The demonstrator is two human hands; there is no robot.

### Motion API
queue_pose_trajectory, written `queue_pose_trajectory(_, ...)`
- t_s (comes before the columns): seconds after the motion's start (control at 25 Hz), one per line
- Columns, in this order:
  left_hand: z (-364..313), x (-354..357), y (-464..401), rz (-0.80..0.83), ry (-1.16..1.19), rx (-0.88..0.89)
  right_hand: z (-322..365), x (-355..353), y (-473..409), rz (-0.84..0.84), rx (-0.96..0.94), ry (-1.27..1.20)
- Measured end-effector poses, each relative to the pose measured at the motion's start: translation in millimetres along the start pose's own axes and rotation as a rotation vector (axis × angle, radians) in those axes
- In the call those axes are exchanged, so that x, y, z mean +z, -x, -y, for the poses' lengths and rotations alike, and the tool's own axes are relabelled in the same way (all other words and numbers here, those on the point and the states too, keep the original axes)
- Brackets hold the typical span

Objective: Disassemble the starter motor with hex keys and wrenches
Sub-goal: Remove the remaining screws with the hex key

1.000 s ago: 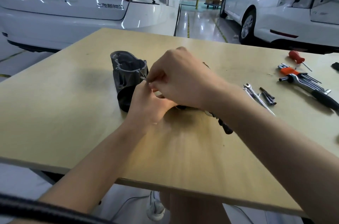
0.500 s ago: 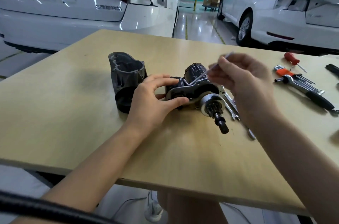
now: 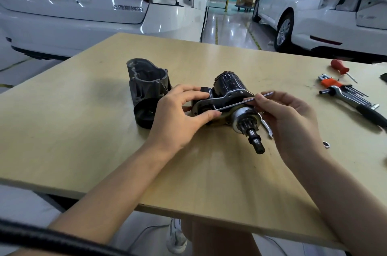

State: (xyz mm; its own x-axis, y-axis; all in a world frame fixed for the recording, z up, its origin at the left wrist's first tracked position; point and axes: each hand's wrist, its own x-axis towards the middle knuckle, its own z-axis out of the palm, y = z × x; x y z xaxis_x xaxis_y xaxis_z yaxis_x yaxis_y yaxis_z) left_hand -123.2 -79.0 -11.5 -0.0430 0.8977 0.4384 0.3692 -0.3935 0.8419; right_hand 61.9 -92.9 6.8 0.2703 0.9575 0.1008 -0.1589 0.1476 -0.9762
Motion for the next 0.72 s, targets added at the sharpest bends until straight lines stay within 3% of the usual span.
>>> queue_pose_trajectory(0.72,2.0,-0.1,-0.5,-0.020,-0.016,0.025,-2.5,0.9,-3.4,-0.006,0.038,0.059)
